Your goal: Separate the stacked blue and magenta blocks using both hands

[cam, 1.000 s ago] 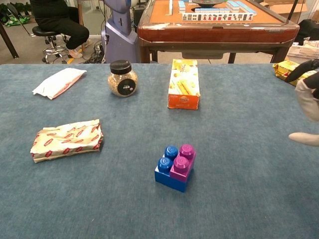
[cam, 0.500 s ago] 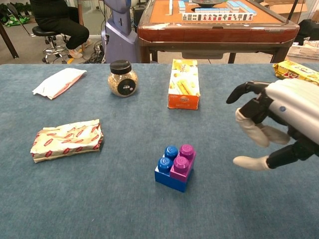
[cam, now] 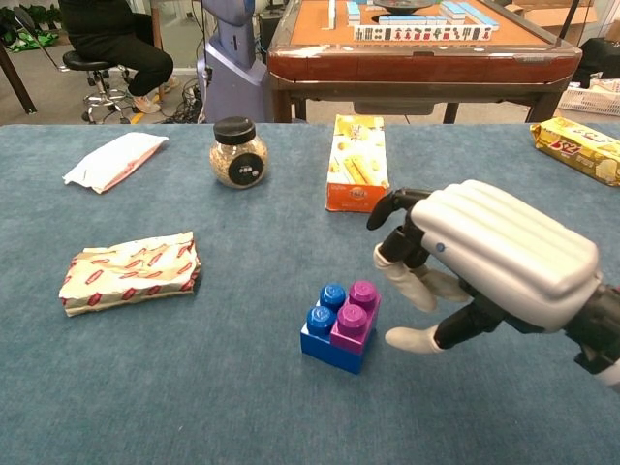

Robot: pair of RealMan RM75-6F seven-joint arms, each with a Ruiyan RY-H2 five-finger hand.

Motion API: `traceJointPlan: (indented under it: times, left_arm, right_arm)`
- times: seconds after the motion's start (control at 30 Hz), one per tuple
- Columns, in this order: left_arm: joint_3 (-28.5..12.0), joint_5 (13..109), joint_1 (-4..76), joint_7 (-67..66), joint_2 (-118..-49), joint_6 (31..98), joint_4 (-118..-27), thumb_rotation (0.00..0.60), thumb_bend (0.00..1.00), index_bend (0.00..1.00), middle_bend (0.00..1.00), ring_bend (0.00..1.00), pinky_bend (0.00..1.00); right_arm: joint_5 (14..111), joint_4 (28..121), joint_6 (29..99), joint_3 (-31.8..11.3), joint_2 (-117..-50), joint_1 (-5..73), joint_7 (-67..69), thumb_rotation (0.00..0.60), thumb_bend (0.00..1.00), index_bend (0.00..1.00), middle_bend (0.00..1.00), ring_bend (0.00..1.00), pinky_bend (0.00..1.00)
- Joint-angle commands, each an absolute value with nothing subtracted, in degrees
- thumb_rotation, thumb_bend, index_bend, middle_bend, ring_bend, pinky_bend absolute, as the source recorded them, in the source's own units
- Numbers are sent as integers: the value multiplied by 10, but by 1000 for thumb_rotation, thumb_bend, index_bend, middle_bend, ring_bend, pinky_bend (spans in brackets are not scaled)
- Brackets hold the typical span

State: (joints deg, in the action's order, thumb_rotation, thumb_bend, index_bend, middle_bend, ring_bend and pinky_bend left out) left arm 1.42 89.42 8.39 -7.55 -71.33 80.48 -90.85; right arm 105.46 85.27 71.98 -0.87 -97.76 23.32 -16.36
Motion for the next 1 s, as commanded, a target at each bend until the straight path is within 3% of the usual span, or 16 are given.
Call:
traceJointPlan:
  times: [0.03, 1.0]
  left_arm:
    - [14, 894, 84, -76, -714, 805, -909, 600, 211, 370, 448, 480, 690]
    - [24, 896, 80, -80, -724, 800, -900, 600, 212, 370, 448, 480, 690]
  right_arm:
    - [1046, 850, 700, -13, -989, 248, -177, 600, 0, 868, 1000, 1000, 1000]
    - [997, 788, 648, -20, -1044, 304, -211, 600, 0, 868, 1000, 1000, 1000]
